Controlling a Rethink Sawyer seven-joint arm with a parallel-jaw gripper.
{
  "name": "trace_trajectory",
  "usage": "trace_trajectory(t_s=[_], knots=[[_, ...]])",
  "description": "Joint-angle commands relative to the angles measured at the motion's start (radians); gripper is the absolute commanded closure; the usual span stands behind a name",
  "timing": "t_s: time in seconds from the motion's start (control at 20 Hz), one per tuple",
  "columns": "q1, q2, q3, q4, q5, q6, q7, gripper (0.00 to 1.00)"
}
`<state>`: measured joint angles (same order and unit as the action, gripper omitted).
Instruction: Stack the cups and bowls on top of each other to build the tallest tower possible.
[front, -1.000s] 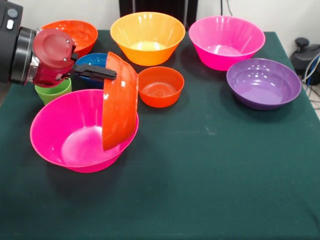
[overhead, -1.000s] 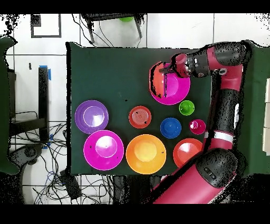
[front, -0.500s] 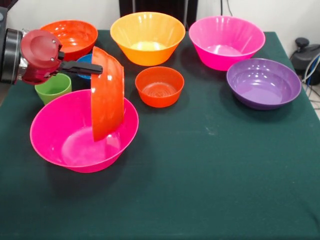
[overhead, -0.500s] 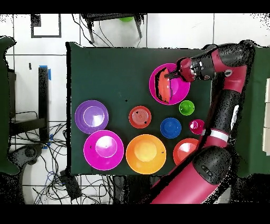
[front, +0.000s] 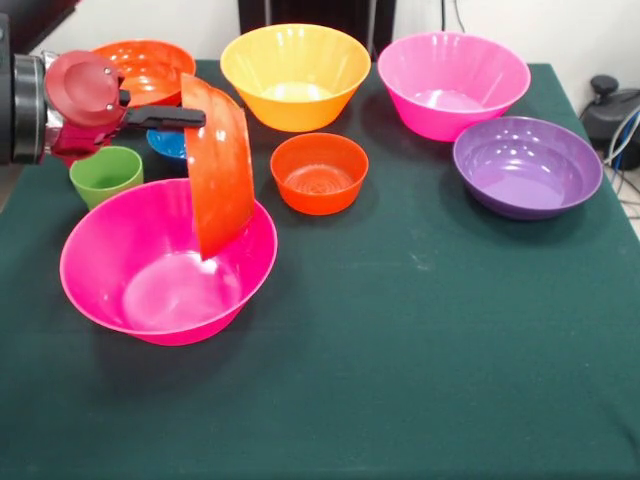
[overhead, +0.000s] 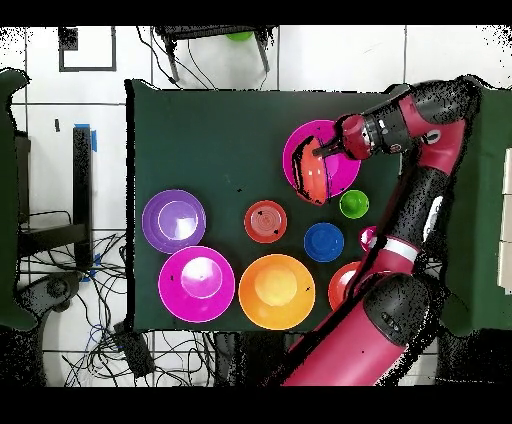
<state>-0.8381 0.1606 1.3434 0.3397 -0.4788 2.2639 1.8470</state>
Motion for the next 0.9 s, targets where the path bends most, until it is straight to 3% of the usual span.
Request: trace_trajectory(t_s=[0.05, 0.15, 0.25, 0.7, 0.9], knots=[[0.038, 0.043, 0.227, -0.089, -0.173, 0.195, -0.147, 1.00], [0.037, 0.058, 0.291, -0.104, -0.215, 0.227, -0.134, 1.00], [0.037, 0.072, 0.370, -0.131, -0.301, 0.258, -0.153, 1.00], [0.022, 0.096, 0.794, -0.279, -0.924, 0.368, -0.408, 1.00], [0.007, 0.095, 0.926, -0.315, -1.146, 0.369, -0.513, 1.00]])
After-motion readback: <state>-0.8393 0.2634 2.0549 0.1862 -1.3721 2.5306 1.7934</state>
